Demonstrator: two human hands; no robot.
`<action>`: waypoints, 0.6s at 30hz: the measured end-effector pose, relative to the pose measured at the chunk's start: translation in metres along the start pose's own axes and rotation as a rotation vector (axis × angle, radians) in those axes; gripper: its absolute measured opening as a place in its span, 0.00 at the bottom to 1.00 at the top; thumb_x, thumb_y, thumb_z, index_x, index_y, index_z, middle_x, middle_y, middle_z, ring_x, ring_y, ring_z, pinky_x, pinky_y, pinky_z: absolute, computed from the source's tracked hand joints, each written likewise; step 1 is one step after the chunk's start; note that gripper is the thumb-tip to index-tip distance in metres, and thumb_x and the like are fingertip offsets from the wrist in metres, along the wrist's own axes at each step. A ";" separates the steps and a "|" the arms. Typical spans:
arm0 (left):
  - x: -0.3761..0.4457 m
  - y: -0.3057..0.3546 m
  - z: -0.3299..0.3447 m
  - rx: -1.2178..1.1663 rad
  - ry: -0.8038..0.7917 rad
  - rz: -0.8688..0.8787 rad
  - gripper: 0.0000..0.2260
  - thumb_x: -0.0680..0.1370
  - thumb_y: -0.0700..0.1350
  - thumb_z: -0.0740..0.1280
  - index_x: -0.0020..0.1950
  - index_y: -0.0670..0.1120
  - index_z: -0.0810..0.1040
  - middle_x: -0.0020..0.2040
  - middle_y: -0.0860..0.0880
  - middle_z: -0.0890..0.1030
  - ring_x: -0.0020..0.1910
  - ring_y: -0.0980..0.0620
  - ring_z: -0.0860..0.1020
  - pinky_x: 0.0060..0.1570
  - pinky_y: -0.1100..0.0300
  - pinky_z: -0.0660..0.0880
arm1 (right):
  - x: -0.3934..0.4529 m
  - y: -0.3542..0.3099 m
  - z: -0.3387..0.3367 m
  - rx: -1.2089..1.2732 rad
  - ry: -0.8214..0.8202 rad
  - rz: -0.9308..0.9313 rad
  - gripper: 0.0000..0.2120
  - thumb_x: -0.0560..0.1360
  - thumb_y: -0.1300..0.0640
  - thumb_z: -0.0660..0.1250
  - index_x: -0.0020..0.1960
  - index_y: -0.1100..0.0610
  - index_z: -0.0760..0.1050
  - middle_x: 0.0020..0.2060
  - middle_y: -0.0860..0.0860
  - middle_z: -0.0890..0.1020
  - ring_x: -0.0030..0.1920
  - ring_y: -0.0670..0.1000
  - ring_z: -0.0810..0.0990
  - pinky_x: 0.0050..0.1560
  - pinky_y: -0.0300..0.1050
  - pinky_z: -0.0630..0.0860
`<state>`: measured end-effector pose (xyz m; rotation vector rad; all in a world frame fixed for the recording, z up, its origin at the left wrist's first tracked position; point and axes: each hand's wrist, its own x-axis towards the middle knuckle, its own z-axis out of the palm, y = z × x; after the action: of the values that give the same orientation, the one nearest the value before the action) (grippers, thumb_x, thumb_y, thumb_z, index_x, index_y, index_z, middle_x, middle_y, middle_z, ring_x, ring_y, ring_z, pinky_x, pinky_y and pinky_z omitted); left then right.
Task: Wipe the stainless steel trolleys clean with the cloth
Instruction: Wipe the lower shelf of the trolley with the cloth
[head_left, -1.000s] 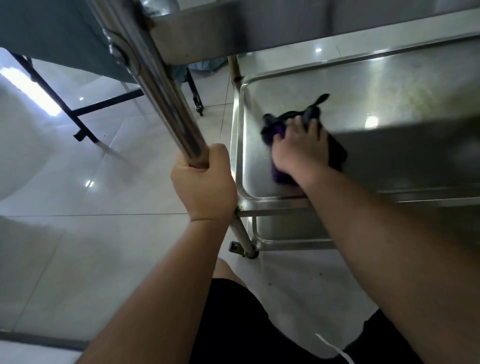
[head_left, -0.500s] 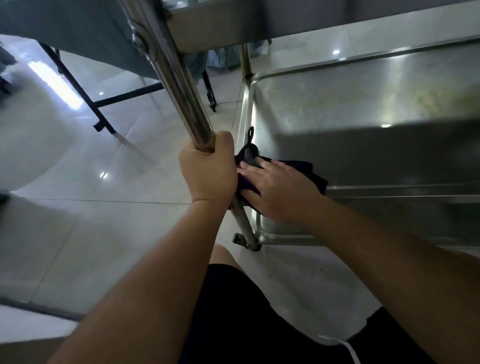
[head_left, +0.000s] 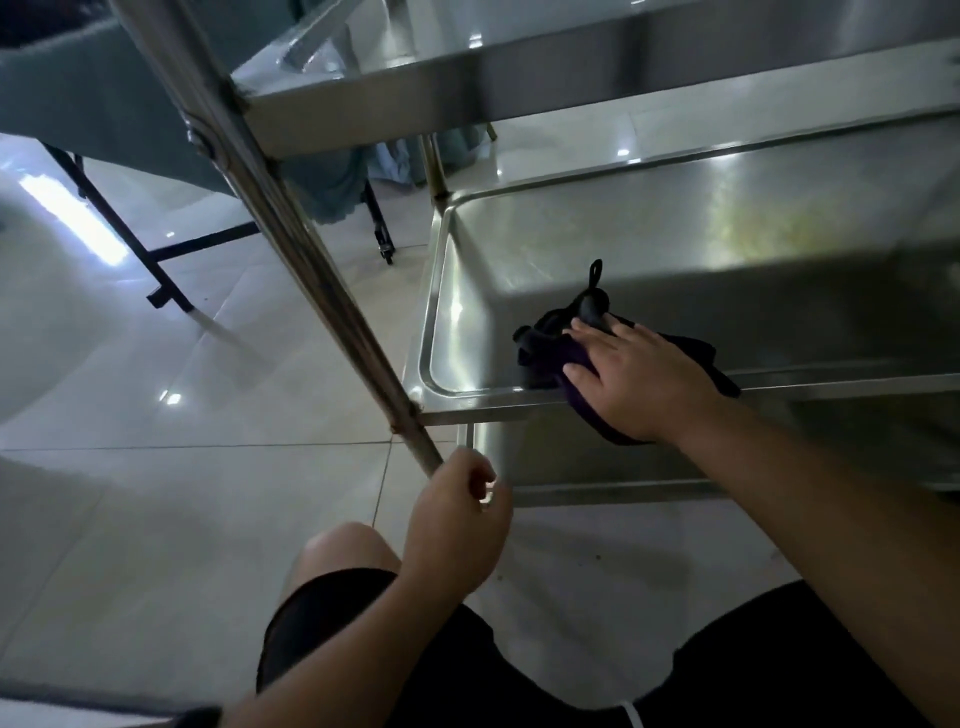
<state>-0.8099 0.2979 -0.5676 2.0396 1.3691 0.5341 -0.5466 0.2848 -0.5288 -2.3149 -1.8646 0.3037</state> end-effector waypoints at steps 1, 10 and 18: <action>0.004 0.009 0.006 0.051 -0.044 0.115 0.07 0.78 0.51 0.69 0.45 0.59 0.71 0.39 0.57 0.77 0.40 0.57 0.76 0.36 0.63 0.70 | -0.004 0.014 -0.003 -0.002 -0.006 0.023 0.32 0.84 0.36 0.41 0.84 0.46 0.53 0.83 0.41 0.54 0.83 0.49 0.51 0.82 0.52 0.48; 0.100 0.093 0.046 0.328 -0.119 0.256 0.29 0.87 0.61 0.48 0.85 0.50 0.56 0.85 0.48 0.56 0.84 0.51 0.51 0.82 0.50 0.48 | -0.030 0.087 -0.019 0.008 0.042 0.399 0.31 0.84 0.38 0.43 0.84 0.47 0.53 0.84 0.43 0.52 0.84 0.53 0.49 0.82 0.56 0.48; 0.099 0.090 0.065 0.528 -0.087 0.240 0.32 0.86 0.64 0.40 0.87 0.49 0.49 0.87 0.48 0.48 0.85 0.51 0.43 0.83 0.52 0.43 | -0.029 0.072 -0.010 0.009 0.035 0.089 0.31 0.83 0.36 0.42 0.83 0.44 0.57 0.82 0.37 0.58 0.83 0.49 0.53 0.81 0.53 0.49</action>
<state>-0.6705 0.3472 -0.5540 2.6394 1.3173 0.1841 -0.4823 0.2408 -0.5351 -2.3857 -1.7439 0.2799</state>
